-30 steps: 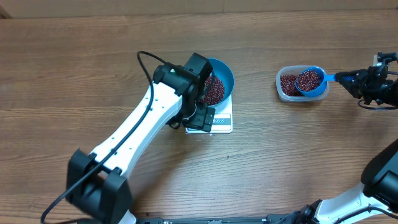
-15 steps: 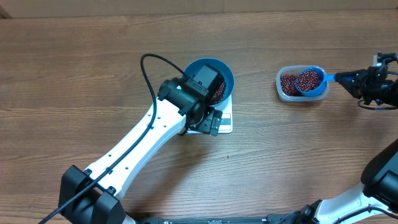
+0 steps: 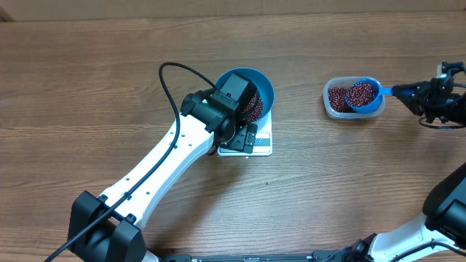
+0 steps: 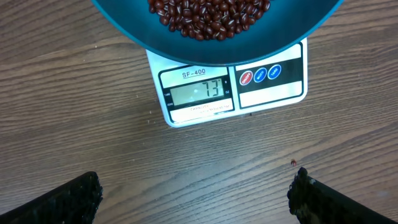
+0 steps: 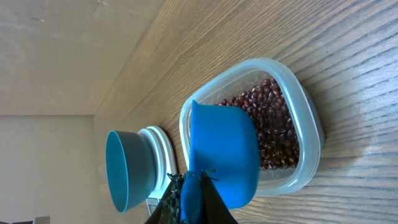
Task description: Scoop item into bowl and weigh 150g on scale
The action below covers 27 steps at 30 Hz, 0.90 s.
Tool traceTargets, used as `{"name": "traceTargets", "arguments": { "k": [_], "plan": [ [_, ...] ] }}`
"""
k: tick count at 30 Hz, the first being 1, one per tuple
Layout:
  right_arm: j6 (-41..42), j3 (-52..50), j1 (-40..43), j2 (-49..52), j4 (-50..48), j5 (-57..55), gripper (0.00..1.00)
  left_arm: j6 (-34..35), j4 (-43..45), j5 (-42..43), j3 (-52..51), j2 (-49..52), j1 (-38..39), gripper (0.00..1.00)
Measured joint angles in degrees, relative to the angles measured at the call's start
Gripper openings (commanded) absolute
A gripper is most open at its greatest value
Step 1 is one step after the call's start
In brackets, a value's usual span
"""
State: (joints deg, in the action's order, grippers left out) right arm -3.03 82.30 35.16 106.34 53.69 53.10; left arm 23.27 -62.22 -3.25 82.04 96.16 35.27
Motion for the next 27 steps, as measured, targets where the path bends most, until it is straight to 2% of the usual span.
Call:
{"name": "traceTargets", "arguments": {
  "k": [18, 27],
  "plan": [
    [0.0, 2.2, 0.0, -1.0, 1.0, 1.2, 0.04, 0.0, 0.1, 0.0, 0.0, 0.0, 0.0, 0.99],
    [0.0, 4.5, 0.0, -1.1, 1.2, 7.7, 0.04, 0.0, 0.1, 0.0, 0.0, 0.0, 0.0, 0.99]
  ]
}}
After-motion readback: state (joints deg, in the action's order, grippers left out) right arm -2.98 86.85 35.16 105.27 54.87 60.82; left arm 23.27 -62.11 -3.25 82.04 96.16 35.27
